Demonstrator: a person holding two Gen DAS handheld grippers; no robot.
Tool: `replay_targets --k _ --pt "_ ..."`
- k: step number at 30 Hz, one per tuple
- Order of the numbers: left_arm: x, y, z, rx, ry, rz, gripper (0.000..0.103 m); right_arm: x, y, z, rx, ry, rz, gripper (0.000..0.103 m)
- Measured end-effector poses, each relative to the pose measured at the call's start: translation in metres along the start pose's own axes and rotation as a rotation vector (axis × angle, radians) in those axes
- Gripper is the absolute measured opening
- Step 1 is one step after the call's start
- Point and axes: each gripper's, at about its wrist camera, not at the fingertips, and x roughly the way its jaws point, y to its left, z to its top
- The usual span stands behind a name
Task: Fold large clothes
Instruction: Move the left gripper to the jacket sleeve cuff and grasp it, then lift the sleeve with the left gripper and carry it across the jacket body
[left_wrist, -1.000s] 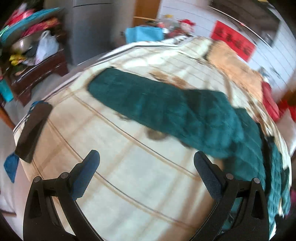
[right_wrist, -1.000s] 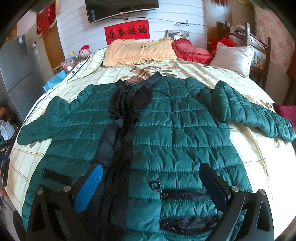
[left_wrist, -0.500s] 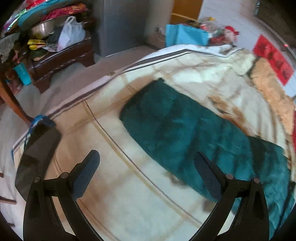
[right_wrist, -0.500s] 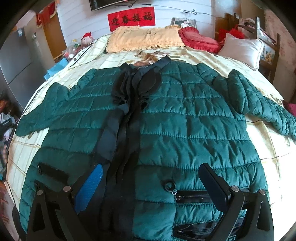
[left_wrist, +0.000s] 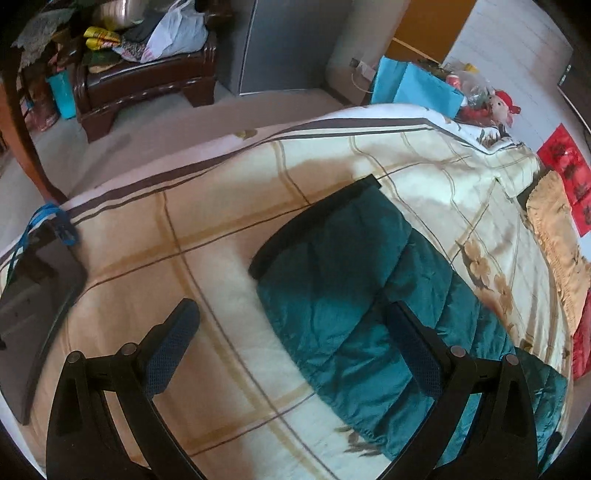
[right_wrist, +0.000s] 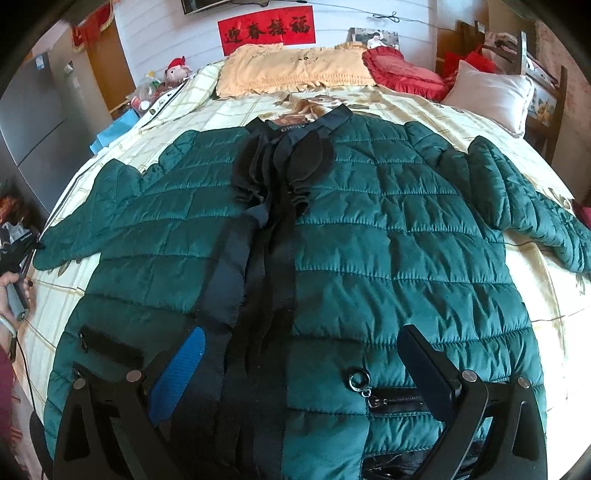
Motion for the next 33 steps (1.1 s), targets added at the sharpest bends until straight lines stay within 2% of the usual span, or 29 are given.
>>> replay_targets --k 2,3,4,6,8,10,13,21,25,29,33 --pt "0.0 -0.005 -0.003 0.03 -0.023 0.002 0.092 0.001 0.0 0.001 0.0 0.006 -0.001 0.103" --pt "0.001 -0.007 -0.004 0.048 -0.03 0.003 0.085 0.002 0.0 0.0 0.002 0.007 0.0 0.103" --pt "0.001 -0.012 -0.003 0.069 -0.039 0.003 0.072 0.003 0.0 0.001 0.004 0.009 0.001 0.103" --pt "0.002 -0.015 -0.002 0.085 -0.042 0.0 0.063 0.003 -0.001 0.0 0.009 0.016 0.008 0.103" --pt "0.001 -0.014 -0.002 0.074 -0.048 -0.006 0.055 0.003 0.0 0.0 0.006 0.016 0.009 0.103" --pt "0.001 -0.012 -0.002 0.064 -0.055 -0.019 0.037 0.002 0.0 0.0 0.002 0.014 0.007 0.103" --pt "-0.002 -0.01 -0.001 0.05 -0.045 -0.065 0.019 0.003 0.0 -0.001 0.006 0.019 0.01 0.103" --pt "-0.037 -0.001 0.0 -0.044 -0.03 -0.238 0.013 -0.003 0.002 -0.005 -0.006 0.013 0.017 0.103" --pt "-0.074 -0.015 -0.004 0.026 -0.066 -0.302 0.013 -0.005 0.001 -0.009 -0.003 0.013 0.029 0.103" --pt "-0.103 -0.032 -0.012 0.07 -0.062 -0.385 0.013 -0.008 0.0 -0.012 -0.002 0.008 0.043 0.103" --pt "-0.127 -0.061 -0.024 0.143 -0.061 -0.422 0.013 -0.012 -0.002 -0.016 0.01 0.005 0.057 0.103"
